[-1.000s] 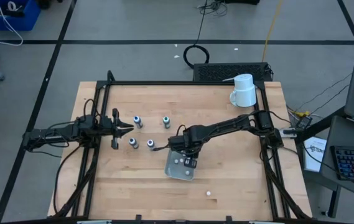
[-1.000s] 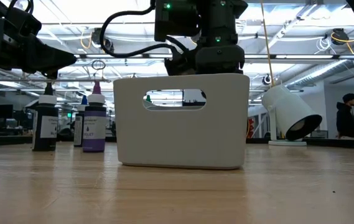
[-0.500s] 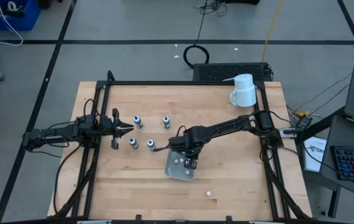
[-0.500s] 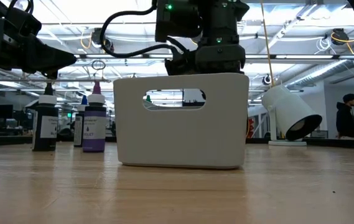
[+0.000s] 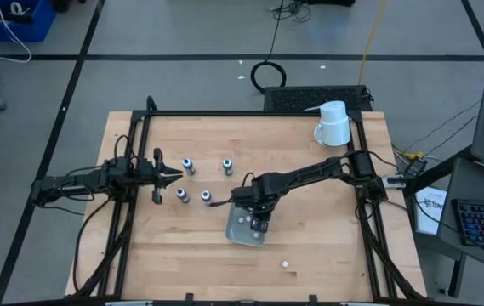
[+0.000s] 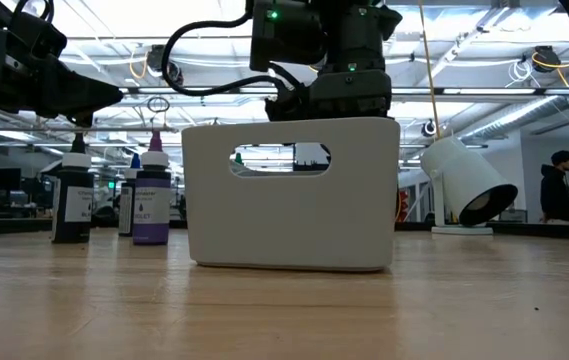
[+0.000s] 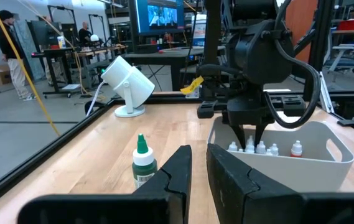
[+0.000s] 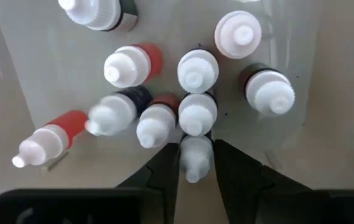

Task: Pick & Place food coloring
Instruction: Put the small black food coloring bottle into the white bin, then put the small yellow food coloring bottle into the white bin

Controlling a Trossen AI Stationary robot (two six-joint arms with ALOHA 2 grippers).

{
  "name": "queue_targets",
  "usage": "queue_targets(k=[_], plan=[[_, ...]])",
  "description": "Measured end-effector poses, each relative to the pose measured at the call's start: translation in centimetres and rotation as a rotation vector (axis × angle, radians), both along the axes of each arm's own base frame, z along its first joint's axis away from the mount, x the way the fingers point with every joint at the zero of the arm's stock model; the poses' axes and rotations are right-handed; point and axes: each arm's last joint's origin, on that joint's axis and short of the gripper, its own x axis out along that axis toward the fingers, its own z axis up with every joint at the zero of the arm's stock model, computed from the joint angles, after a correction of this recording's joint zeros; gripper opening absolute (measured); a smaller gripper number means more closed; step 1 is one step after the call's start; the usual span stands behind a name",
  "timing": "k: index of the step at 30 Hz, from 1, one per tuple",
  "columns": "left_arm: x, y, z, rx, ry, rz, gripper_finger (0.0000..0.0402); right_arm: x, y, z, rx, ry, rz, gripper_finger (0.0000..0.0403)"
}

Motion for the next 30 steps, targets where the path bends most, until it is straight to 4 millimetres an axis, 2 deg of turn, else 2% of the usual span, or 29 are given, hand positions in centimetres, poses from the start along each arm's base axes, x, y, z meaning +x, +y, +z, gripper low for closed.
queue_targets(k=[5, 20, 30], plan=[[0.0, 0.0, 0.0, 0.0, 0.0, 0.0, 0.0058, -0.1, 0.0, 0.3, -0.002, -0.003, -0.007, 0.0104], [0.0, 0.0, 0.0, 0.0, 0.0, 0.0, 0.0058, -0.5, -0.1, 1.7, -0.003, -0.033, -0.017, 0.0093], [0.0, 0.0, 0.0, 0.0, 0.002, 0.0, 0.0058, -1.6, 0.4, 4.5, 0.01, -0.069, -0.063, 0.0093]])
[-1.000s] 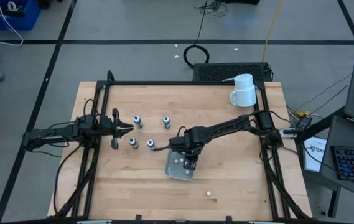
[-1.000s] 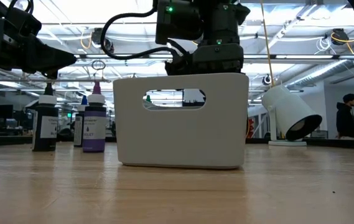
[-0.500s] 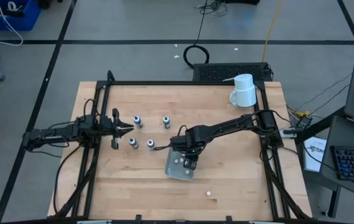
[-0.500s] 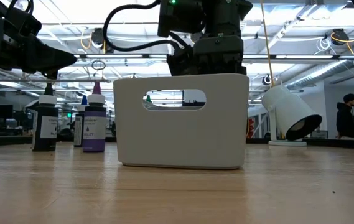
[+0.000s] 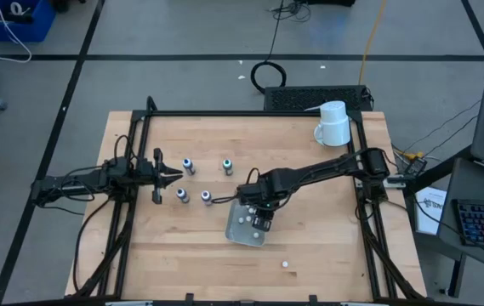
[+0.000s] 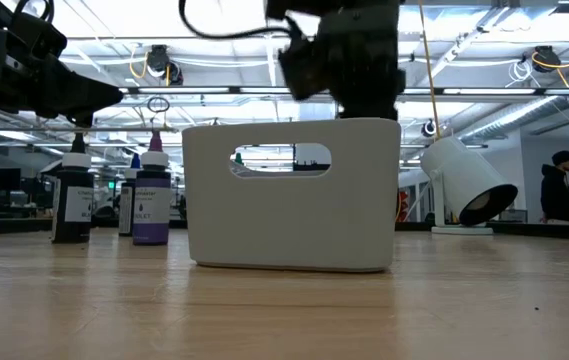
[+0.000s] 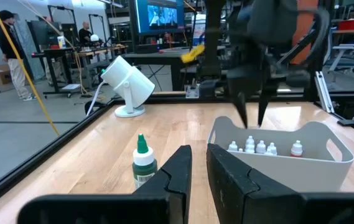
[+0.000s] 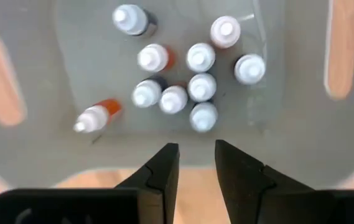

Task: Pick & Place food coloring
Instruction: Put the small yellow food coloring bottle into the white bin

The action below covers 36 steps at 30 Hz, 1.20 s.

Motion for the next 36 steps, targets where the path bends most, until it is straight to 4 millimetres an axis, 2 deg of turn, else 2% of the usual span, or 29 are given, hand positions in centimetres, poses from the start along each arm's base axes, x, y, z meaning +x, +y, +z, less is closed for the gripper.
queue_targets(k=[4, 9, 14, 18, 28, 36], plan=[[0.0, 0.0, 0.0, 0.0, 0.001, 0.0, 0.0058, -1.5, 1.7, 1.9, 0.018, 0.015, -0.057, 0.0093], [0.0, 0.0, 0.0, 0.0, 0.001, 0.0, 0.0058, -4.4, 5.9, 3.9, 0.039, 0.083, -0.182, 0.0093], [0.0, 0.0, 0.0, 0.0, 0.001, 0.0, 0.0058, -6.3, 10.6, 3.5, 0.048, 0.133, -0.293, 0.0093], [0.0, 0.0, 0.0, 0.0, 0.001, 0.0, 0.0058, -6.9, 12.9, 1.8, 0.004, 0.145, -0.34, 0.0093], [0.0, 0.0, 0.0, 0.0, 0.0, 0.0, 0.0058, -6.7, 16.2, -0.7, -0.022, 0.066, -0.302, 0.0093], [0.0, 0.0, 0.0, 0.0, 0.0, 0.0, 0.0058, -7.1, 17.0, -1.2, -0.043, 0.05, -0.284, 0.0093]])
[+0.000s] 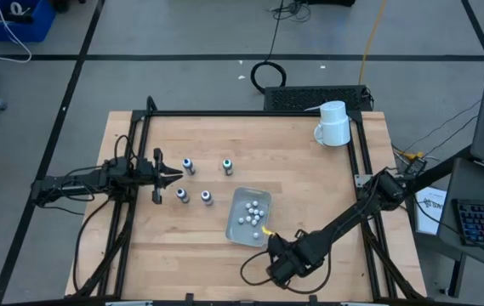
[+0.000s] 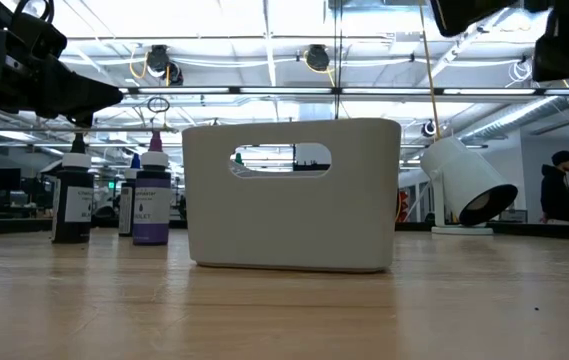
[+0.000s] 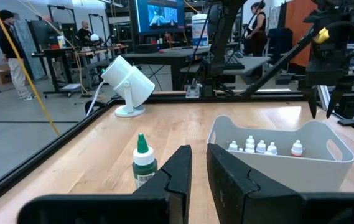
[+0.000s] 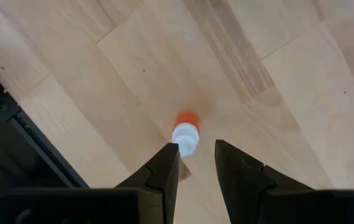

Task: Pick & Place food coloring
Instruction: Put the small yellow food coloring bottle into the white bin

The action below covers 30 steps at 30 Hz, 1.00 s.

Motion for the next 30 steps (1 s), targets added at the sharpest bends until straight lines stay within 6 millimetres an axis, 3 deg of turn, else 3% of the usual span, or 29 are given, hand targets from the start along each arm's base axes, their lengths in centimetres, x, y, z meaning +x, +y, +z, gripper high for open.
queue_targets(k=[7, 24, 30], plan=[[0.0, 0.0, 0.0, 0.0, 0.001, 0.0, 0.0058, -0.1, 0.1, -2.0, 0.056, -0.016, 0.0, 0.0093], [0.0, 0.0, 0.0, 0.0, 0.002, 0.0, 0.0058, -0.1, 0.1, -2.1, 0.057, -0.022, 0.014, 0.0093], [0.0, 0.0, 0.0, 0.0, 0.001, 0.0, 0.0058, -0.4, -0.1, -3.1, 0.063, -0.018, 0.012, 0.0093]])
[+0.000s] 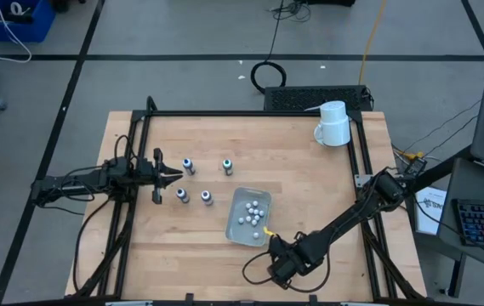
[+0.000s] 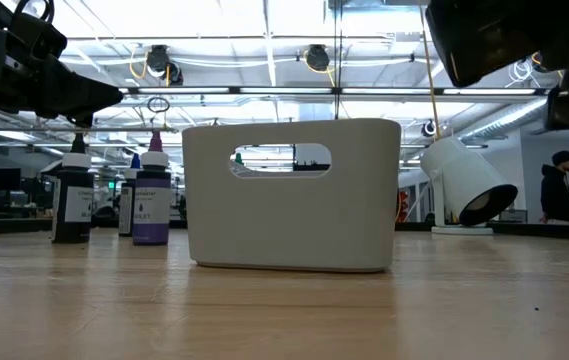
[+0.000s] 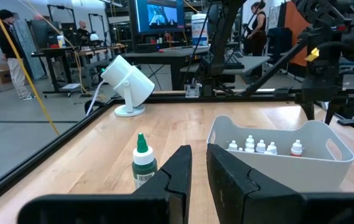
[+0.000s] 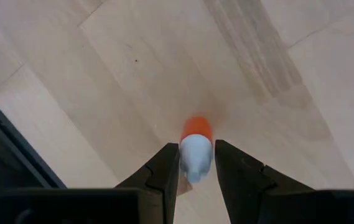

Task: Pick & Place food coloring
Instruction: Put the small yellow food coloring bottle into the white bin

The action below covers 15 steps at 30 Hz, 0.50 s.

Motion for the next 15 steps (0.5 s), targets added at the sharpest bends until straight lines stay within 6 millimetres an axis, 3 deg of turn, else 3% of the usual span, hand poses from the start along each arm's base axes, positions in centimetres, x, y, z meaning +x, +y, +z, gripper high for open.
queue_targets(k=[9, 15], plan=[[0.0, 0.0, -0.01, 0.0, 0.001, 0.0, 0.0058, 0.03, 0.08, -0.13, 0.02, -0.002, 0.015, 0.0088], [0.0, 0.0, 0.0, 0.0, 0.0, 0.0, 0.0058, 0.04, -0.07, -0.09, -0.011, -0.02, 0.075, 0.0041]])
